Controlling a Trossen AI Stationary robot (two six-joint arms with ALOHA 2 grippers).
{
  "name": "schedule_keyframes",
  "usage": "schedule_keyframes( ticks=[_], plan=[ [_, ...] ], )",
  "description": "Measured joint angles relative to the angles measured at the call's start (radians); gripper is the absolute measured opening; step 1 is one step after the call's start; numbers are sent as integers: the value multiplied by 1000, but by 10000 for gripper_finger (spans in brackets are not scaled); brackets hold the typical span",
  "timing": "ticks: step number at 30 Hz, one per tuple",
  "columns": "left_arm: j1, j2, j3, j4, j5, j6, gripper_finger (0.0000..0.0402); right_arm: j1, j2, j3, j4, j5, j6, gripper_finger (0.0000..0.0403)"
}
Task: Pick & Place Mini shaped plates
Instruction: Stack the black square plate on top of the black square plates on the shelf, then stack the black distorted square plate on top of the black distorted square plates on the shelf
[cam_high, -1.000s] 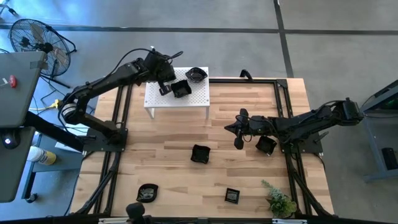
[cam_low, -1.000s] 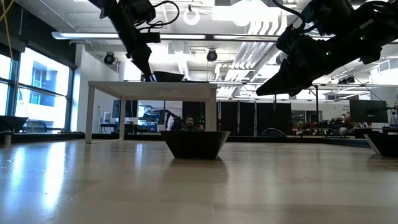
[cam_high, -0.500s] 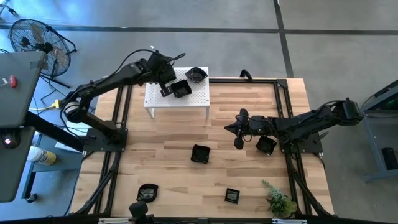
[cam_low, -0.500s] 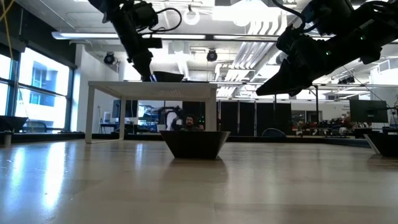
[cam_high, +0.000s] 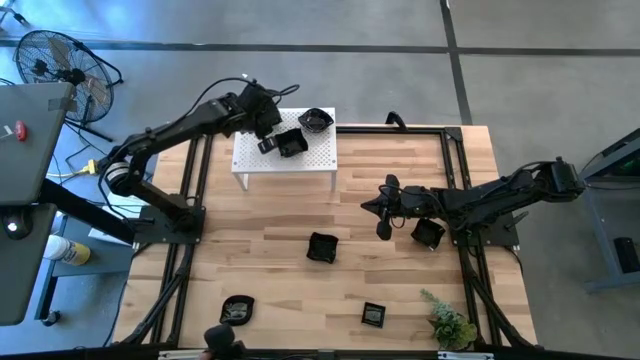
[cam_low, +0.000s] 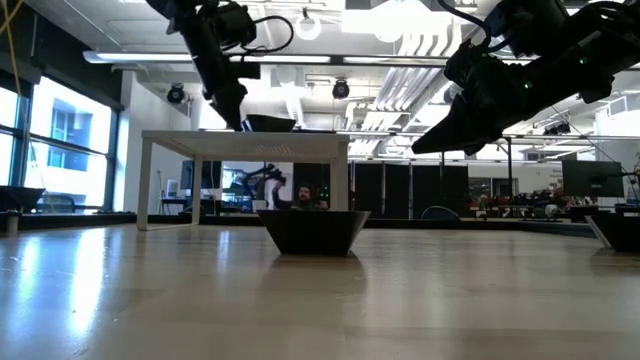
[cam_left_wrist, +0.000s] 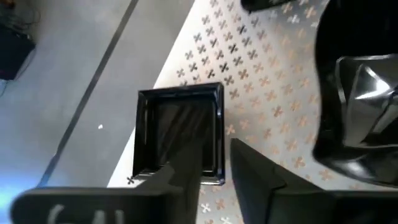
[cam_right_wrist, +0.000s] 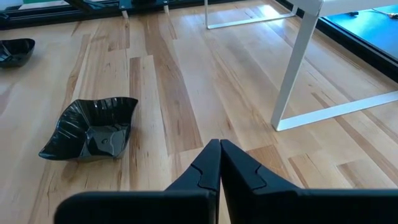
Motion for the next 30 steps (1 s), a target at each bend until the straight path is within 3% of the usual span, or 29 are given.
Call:
schedule_keyframes(
  ticks=[7, 12, 16, 23, 30],
  plan=[
    [2, -2, 89, -102, 85, -37, 110, 0, 0, 0, 0, -5, 0, 3],
    [2, -39, 74, -109, 173, -67, 65, 0, 0, 0, 0, -25, 3, 3],
    [2, -127, -38, 12, 268, -107, 8, 0, 0, 0, 0, -37, 17, 3],
    [-47, -350, -364, 339, 343, -181, 12, 0, 0, 0, -2, -37, 30, 4],
    [-203, -516, -543, 392, 350, -186, 4, 0, 0, 0, -2, -8, 45, 4]
  ],
)
